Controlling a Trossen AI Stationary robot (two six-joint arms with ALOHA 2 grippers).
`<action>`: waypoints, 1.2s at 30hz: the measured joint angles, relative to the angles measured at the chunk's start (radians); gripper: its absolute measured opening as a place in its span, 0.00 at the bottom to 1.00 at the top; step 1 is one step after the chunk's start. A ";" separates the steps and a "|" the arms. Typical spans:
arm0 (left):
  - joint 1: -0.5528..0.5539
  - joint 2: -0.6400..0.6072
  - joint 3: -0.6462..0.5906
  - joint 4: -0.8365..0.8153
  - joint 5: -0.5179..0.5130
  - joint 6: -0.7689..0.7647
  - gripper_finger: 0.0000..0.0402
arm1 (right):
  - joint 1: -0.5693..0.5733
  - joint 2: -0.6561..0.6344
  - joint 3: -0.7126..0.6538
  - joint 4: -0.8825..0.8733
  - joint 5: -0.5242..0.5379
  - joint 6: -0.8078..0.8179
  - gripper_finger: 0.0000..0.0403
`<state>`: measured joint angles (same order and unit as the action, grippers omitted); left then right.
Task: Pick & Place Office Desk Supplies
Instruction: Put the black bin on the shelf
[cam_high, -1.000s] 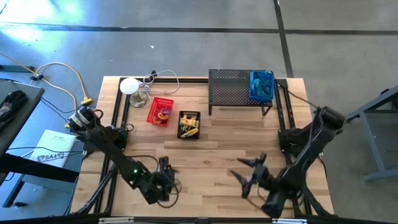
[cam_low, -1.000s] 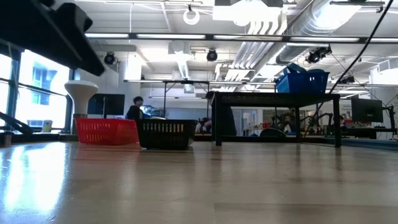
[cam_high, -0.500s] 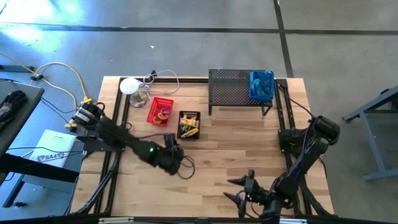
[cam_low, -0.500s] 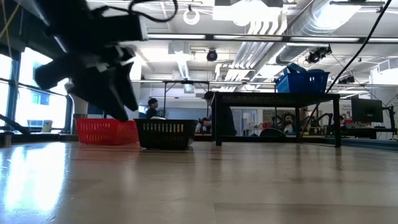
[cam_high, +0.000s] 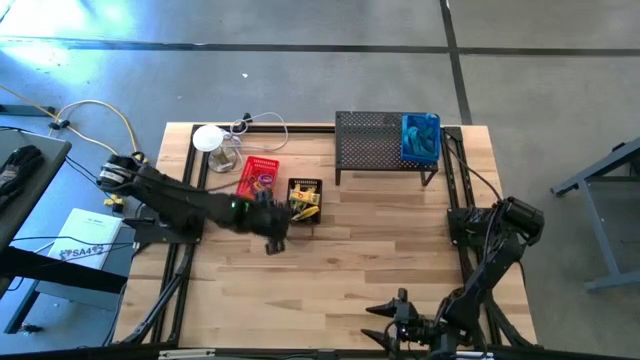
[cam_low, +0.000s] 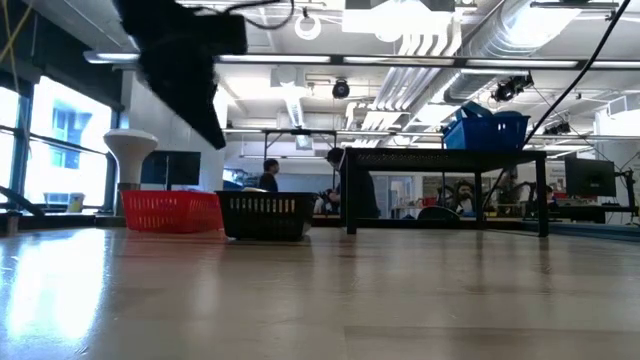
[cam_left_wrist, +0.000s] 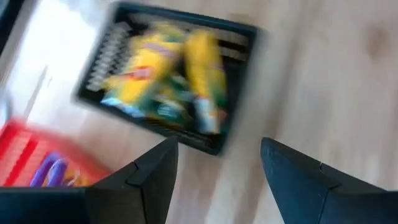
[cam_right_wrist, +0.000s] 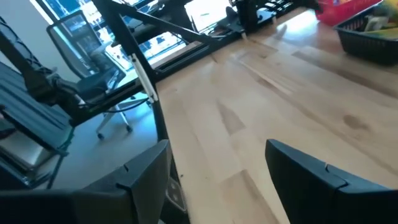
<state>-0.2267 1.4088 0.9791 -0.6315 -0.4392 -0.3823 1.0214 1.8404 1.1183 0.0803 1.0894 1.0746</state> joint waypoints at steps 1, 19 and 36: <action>0.030 -0.004 0.000 0.000 0.000 -0.058 0.55 | 0.000 0.000 0.000 0.008 -0.009 0.000 0.62; 0.290 0.087 0.000 -0.006 0.233 -0.544 0.55 | 0.000 0.000 0.000 0.112 -0.021 -0.085 0.62; 0.343 0.159 -0.001 0.037 0.303 -0.621 0.48 | -0.010 0.000 0.000 0.119 -0.050 -0.160 0.62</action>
<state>0.1162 1.5681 0.9783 -0.5943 -0.1364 -1.0029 1.0119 1.8400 1.1183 0.1993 1.0394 0.9143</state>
